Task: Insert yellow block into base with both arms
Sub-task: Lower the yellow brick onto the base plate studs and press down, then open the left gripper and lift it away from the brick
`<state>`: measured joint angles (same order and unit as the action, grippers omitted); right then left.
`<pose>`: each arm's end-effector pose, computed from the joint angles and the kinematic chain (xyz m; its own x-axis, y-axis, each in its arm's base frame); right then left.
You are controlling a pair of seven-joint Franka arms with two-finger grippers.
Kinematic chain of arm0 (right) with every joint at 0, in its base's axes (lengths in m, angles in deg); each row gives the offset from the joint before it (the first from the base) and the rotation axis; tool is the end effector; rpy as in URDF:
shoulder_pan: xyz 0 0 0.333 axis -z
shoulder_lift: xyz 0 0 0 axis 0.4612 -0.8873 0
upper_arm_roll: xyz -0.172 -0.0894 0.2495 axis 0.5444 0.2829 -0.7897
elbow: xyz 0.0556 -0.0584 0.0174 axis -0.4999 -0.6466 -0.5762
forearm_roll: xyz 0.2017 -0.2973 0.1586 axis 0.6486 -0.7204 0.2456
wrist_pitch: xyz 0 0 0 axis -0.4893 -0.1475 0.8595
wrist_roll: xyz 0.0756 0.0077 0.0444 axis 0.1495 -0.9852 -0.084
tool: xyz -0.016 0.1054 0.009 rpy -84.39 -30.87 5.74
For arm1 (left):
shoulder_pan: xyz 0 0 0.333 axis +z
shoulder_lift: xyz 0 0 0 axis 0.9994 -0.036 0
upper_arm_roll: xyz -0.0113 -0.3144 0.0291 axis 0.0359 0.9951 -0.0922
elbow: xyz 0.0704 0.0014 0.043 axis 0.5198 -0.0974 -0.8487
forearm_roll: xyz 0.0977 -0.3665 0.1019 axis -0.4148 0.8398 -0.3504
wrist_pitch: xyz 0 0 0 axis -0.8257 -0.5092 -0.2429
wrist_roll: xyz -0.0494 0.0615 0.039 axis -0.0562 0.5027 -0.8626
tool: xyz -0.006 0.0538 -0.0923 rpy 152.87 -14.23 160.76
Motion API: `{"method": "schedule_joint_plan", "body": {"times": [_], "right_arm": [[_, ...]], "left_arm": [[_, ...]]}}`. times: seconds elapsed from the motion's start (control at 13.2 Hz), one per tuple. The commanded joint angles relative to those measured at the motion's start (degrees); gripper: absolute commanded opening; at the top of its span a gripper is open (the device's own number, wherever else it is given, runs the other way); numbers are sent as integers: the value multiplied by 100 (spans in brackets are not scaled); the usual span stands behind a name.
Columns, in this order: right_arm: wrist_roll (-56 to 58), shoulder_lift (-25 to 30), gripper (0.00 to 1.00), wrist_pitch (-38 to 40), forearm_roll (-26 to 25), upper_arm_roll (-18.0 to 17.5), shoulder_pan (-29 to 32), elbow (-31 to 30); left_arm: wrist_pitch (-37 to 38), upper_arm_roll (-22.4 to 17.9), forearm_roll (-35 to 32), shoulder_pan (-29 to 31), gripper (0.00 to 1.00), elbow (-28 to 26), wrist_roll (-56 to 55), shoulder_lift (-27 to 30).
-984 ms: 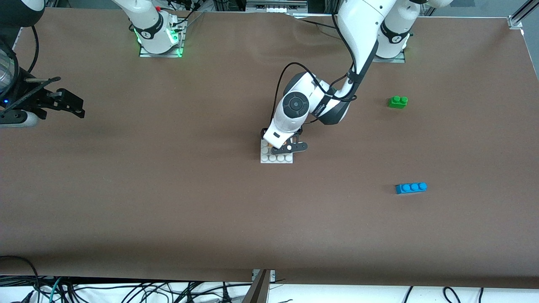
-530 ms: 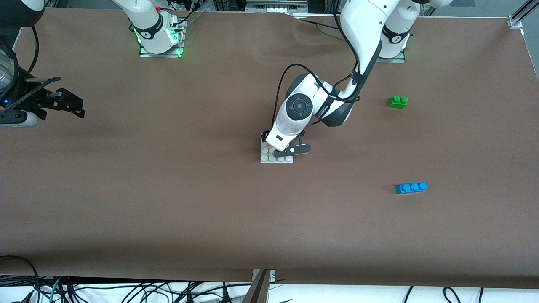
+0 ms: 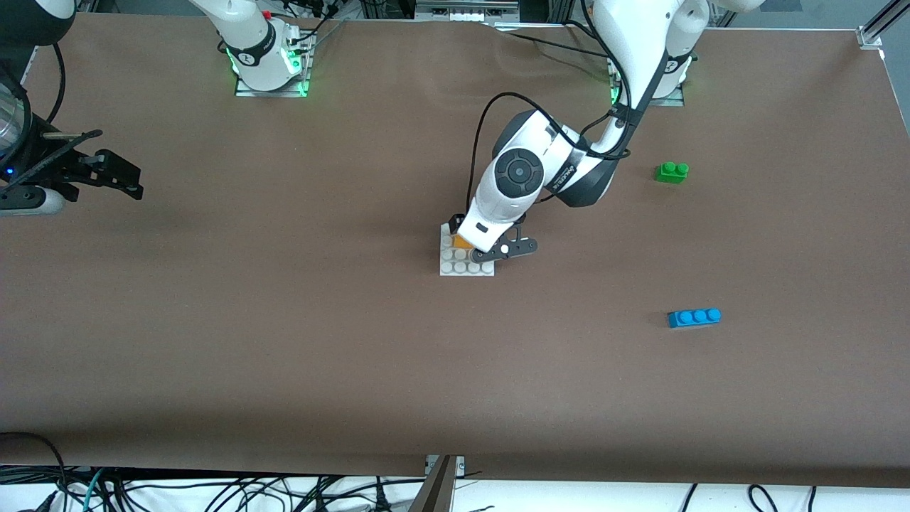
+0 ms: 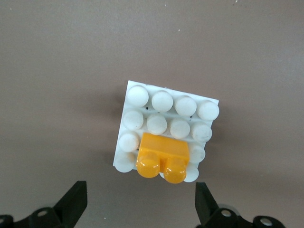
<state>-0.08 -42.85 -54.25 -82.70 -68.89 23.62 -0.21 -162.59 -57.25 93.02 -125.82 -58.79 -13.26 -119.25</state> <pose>0.5841 0.0262 0.5978 0.9982 0.0592 -0.0042 0.0593 -0.9978 0.0302 0.5308 -0.4423 0.2837 0.9548 0.2239 -0.1953 0.2434 -0.9665 0.0819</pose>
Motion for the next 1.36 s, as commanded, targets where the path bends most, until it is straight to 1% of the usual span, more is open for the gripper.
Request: {"method": "schedule_joint_plan", "body": {"times": [0.0, 0.08, 0.15, 0.23, 0.3, 0.53, 0.61, 0.68, 0.83, 0.98, 1.06, 1.14, 1.29], "right_arm": [[27, 26, 100, 41, 40, -25, 59, -7], [27, 26, 100, 33, 40, -25, 59, -7], [36, 26, 100, 33, 40, -25, 59, -7], [36, 26, 100, 33, 40, -25, 59, -7], [36, 26, 100, 33, 40, -25, 59, -7], [36, 26, 100, 33, 40, -25, 59, -7], [36, 26, 100, 33, 40, -25, 59, -7], [36, 26, 100, 33, 40, -25, 59, -7], [44, 26, 100, 33, 40, -25, 59, -7], [45, 26, 100, 24, 40, -25, 59, -7], [45, 26, 100, 24, 40, -25, 59, -7], [45, 26, 100, 24, 40, -25, 59, -7], [45, 26, 100, 24, 40, -25, 59, -7]], "left_arm": [[40, 37, -131, 18, 96, -81, 13, 61], [57, 28, -131, 27, 94, -81, 13, 96], [197, 19, -131, 79, 94, -81, 13, 210], [381, 19, -131, 202, 96, -81, 22, 324], [557, 19, -131, 273, 100, -90, 22, 464], [1032, 19, -140, 650, 100, -107, 39, 895], [1172, 19, -140, 886, 100, -134, 74, 1070], [1391, 19, -140, 1063, 100, -195, 257, 1264], [1744, 19, -140, 1466, 100, -370, 985, 1755], [2086, 10, -149, 1932, 100, -564, 1487, 2309], [2418, 10, -218, 2204, 100, -564, 1716, 2529], [2683, 10, -437, 2468, 100, -564, 2031, 2731], [2895, 10, -710, 2899, 100, -573, 2769, 3048]]}}
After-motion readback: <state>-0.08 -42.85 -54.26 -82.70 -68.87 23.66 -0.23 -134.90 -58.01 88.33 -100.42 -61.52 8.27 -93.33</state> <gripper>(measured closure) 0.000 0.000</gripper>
